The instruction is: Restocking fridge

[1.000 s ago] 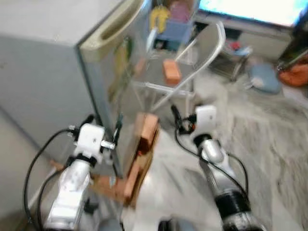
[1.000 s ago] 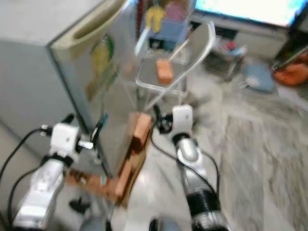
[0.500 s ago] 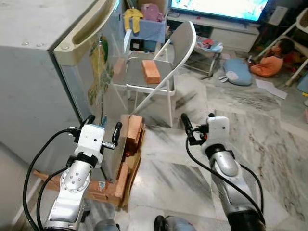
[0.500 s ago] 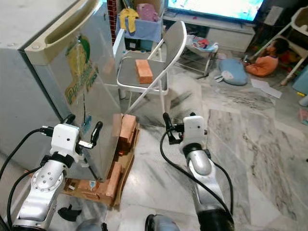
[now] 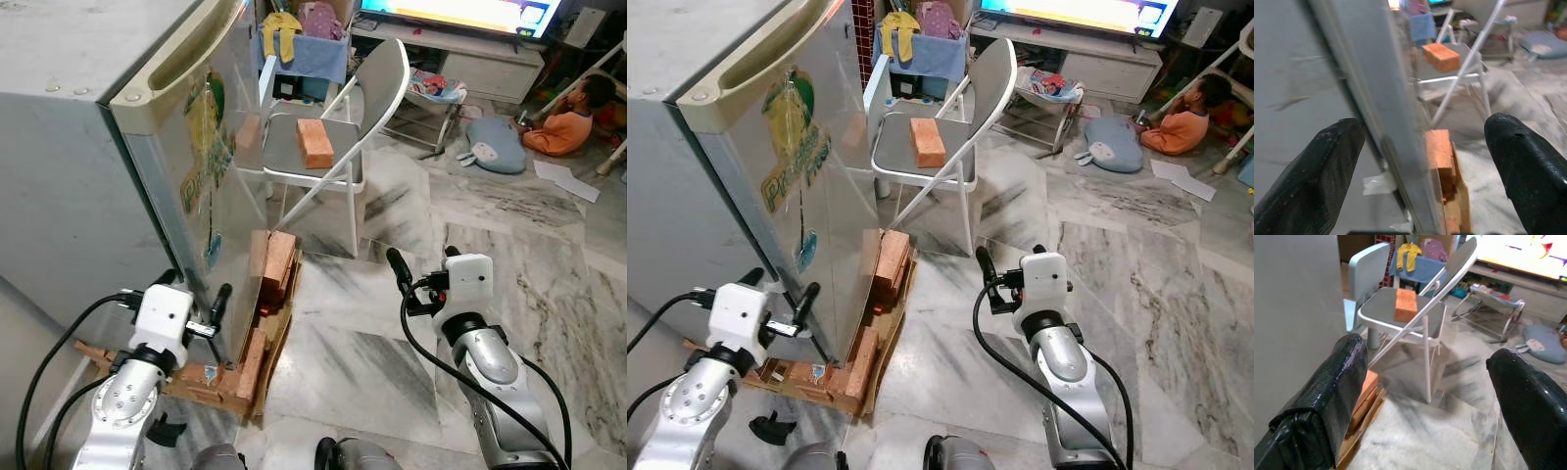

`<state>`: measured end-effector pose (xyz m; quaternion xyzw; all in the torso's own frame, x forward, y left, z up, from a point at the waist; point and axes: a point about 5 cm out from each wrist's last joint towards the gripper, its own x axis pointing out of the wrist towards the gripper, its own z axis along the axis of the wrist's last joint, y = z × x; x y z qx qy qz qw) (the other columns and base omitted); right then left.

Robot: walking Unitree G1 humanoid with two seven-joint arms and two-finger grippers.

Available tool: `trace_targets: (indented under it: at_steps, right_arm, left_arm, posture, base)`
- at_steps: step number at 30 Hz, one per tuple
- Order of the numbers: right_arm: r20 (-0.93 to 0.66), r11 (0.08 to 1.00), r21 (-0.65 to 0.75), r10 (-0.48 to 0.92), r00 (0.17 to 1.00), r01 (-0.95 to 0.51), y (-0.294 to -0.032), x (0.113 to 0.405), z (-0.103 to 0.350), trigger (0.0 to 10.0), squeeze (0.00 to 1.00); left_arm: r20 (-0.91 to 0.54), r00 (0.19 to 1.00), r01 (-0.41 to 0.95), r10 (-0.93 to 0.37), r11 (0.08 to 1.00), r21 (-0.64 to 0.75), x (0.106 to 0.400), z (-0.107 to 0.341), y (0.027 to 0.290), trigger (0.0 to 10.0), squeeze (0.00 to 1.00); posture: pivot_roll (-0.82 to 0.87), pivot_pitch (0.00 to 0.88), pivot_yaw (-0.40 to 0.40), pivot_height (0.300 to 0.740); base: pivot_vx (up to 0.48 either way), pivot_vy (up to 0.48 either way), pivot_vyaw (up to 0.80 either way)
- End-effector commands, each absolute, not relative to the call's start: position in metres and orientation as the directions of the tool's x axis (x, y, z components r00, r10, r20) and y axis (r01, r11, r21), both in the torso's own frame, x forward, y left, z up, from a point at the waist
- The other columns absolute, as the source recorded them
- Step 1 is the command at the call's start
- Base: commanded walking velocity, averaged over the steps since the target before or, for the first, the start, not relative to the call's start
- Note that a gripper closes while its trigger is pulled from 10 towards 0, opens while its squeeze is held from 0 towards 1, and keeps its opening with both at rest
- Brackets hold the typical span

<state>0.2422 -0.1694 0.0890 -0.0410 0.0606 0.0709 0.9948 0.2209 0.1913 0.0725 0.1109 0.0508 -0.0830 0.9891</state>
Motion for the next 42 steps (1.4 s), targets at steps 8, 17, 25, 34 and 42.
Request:
trace_targets:
  at_steps: [8, 17, 25, 34, 42]
  right_arm:
    - [-0.145, 0.983, -0.034, 0.174, 0.974, -0.180, -0.163, 0.216, 0.096, 10.0, 0.00]
    - [-0.136, 0.981, -0.023, 0.186, 0.973, -0.191, -0.162, 0.222, 0.103, 10.0, 0.00]
    - [-0.110, 0.979, 0.009, 0.203, 0.973, -0.204, -0.159, 0.228, 0.108, 10.0, 0.00]
    - [-0.084, 0.981, 0.025, 0.192, 0.978, -0.191, -0.160, 0.224, 0.112, 10.0, 0.00]
    - [-0.088, 0.980, 0.032, 0.200, 0.976, -0.198, -0.157, 0.225, 0.110, 10.0, 0.00]
  left_arm:
    - [-0.095, 0.985, 0.164, -0.147, 0.965, 0.203, 0.235, 0.079, 0.193, 10.0, 0.00]
    - [-0.046, 0.994, 0.112, -0.104, 0.962, 0.249, 0.266, 0.088, 0.198, 10.0, 0.00]
    - [-0.021, 0.993, 0.117, -0.116, 0.966, 0.231, 0.281, 0.091, 0.185, 10.0, 0.00]
    - [-0.018, 0.689, 0.723, -0.724, 0.686, 0.081, 0.248, 0.115, 0.061, 10.0, 0.00]
    - [-0.057, 0.823, 0.567, -0.565, 0.814, 0.126, 0.261, 0.102, 0.092, 10.0, 0.00]
  posture:
    - [0.08, 0.055, -0.070, 0.740]
    - [0.07, 0.041, -0.072, 0.740]
    - [0.05, 0.032, -0.066, 0.740]
    - [0.06, 0.029, -0.067, 0.740]
    - [0.08, 0.030, -0.066, 0.740]
  base:
    - [0.000, 0.000, 0.00]
    - [0.000, 0.000, 0.00]
    - [0.000, 0.000, 0.00]
    - [0.000, 0.000, 0.00]
    - [0.000, 0.000, 0.00]
